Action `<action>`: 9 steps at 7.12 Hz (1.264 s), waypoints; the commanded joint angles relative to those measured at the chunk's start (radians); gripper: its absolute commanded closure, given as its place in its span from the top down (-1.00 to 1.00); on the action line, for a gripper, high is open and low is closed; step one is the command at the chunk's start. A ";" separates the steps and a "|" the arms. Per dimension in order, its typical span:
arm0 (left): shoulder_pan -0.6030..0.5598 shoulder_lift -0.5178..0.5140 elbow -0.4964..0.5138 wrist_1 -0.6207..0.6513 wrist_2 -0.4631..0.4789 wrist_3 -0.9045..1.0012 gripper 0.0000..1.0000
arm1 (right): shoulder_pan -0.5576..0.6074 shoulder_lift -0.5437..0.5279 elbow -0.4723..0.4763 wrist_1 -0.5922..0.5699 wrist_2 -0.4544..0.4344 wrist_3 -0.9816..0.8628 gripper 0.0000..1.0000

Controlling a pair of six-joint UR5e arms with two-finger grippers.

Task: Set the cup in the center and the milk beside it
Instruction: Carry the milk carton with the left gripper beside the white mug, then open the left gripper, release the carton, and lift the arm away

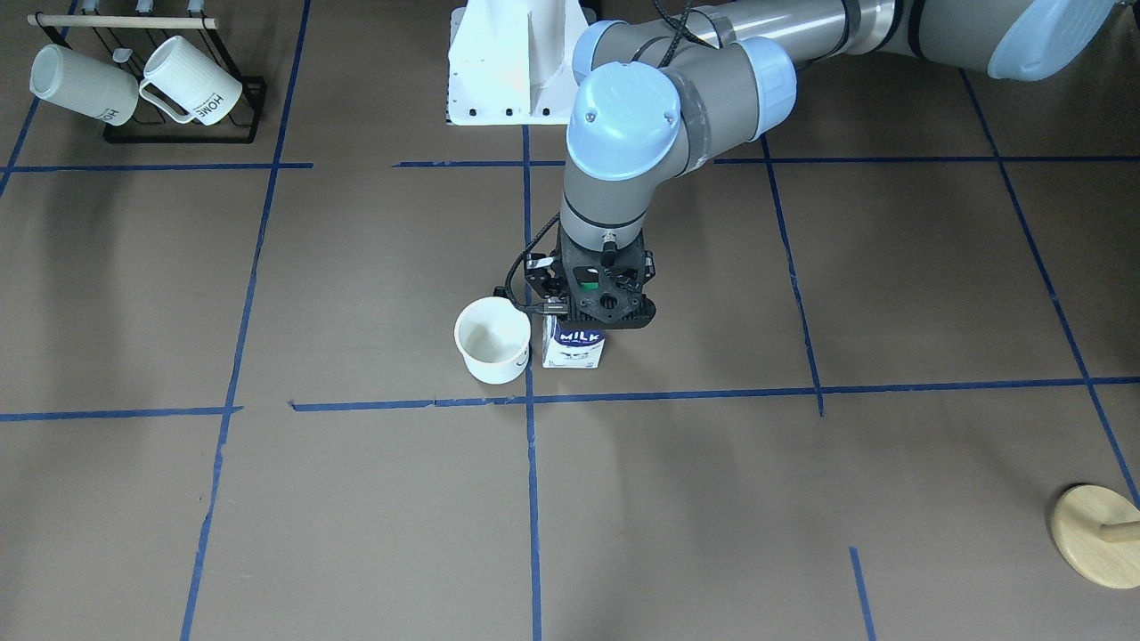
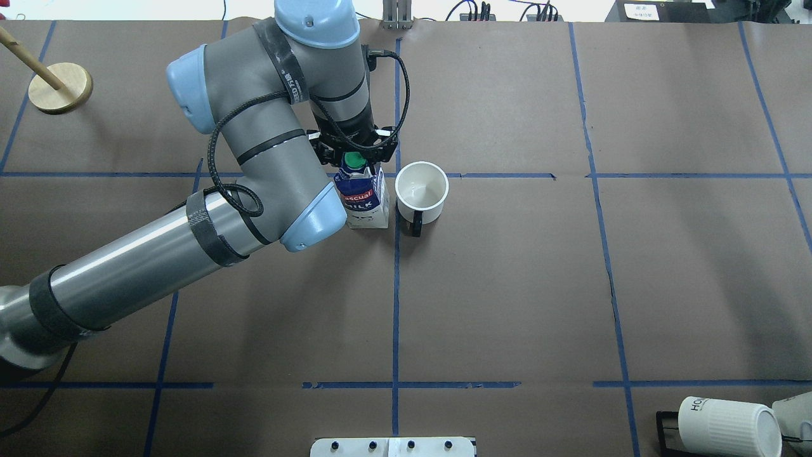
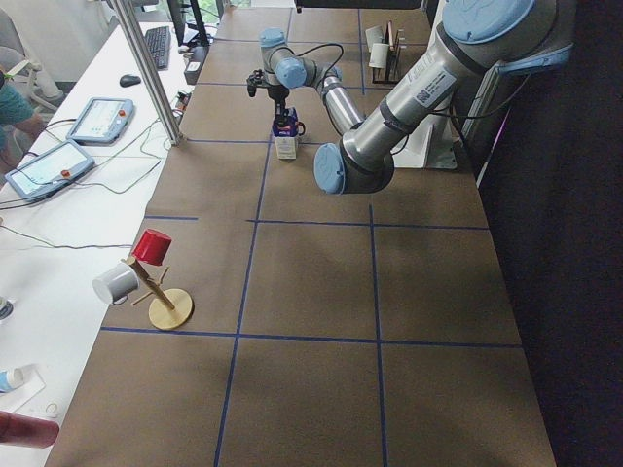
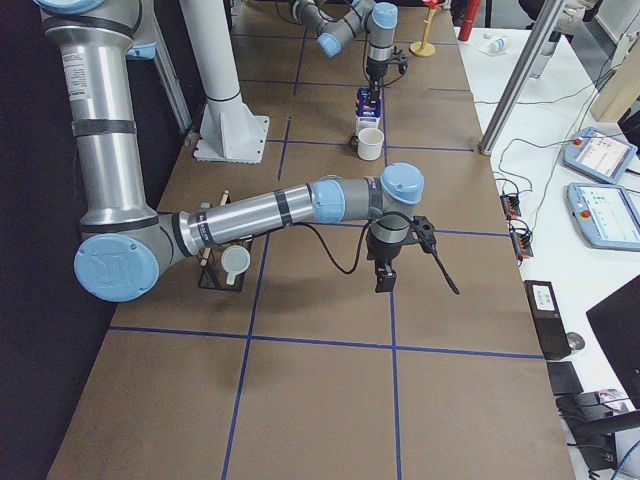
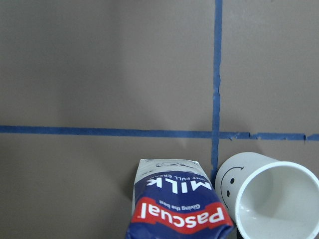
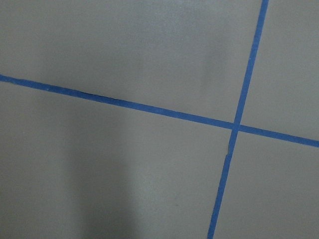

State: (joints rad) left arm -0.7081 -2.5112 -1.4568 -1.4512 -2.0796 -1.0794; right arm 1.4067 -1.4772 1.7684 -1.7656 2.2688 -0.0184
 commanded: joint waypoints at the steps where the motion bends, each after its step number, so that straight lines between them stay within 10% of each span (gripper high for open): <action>1: -0.001 -0.008 -0.005 0.002 0.004 0.004 1.00 | 0.000 0.000 0.002 0.000 0.002 0.000 1.00; 5: -0.156 0.035 -0.219 0.298 -0.045 0.244 1.00 | 0.000 -0.002 -0.003 0.000 0.000 -0.002 1.00; 9: -0.547 0.516 -0.387 0.301 -0.236 0.970 1.00 | 0.047 -0.113 0.003 0.026 0.000 -0.009 1.00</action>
State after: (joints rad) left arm -1.1346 -2.1206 -1.8345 -1.1503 -2.2696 -0.3396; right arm 1.4268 -1.5457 1.7703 -1.7582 2.2692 -0.0255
